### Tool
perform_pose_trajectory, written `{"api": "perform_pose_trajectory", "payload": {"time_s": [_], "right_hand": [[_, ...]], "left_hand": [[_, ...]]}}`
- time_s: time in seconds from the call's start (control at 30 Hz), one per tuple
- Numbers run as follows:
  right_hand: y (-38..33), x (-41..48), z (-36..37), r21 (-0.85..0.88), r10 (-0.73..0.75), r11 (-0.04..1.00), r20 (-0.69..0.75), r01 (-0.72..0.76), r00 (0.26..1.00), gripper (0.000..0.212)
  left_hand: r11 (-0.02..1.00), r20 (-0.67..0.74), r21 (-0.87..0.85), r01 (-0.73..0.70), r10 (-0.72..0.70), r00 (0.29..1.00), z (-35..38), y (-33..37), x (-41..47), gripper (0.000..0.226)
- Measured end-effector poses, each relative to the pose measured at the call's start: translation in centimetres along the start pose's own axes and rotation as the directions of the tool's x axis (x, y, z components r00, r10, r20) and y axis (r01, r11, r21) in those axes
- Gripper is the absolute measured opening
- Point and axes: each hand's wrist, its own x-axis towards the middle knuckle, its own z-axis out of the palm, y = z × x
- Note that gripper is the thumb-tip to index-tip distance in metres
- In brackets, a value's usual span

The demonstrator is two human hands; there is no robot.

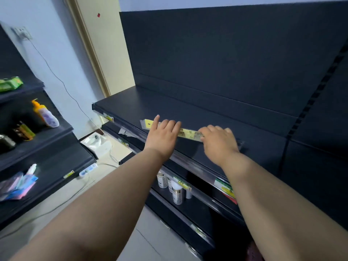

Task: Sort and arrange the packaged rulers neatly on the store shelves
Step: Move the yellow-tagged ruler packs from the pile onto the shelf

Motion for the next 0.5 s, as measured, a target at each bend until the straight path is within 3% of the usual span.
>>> {"api": "perform_pose_trajectory", "payload": {"time_s": [0.13,0.33,0.5], "right_hand": [[-3.9,6.3,1.9,0.035,-0.031,0.999,0.004,0.031,0.999,0.028],[-7.6,17.6,5.3,0.062,-0.075,0.995,0.01,0.075,0.997,0.028],[-10.3,26.3,7.2,0.128,-0.094,0.988,0.068,0.085,0.993,0.028]], "left_hand": [[1.0,0.024,-0.008,0.009,-0.009,1.0,2.3,-6.1,2.8,0.054],[0.995,0.03,0.081,-0.051,0.048,0.998,6.9,-16.0,9.4,0.064],[0.998,0.057,0.034,-0.049,0.047,0.997,10.5,-22.4,15.0,0.063]]}}
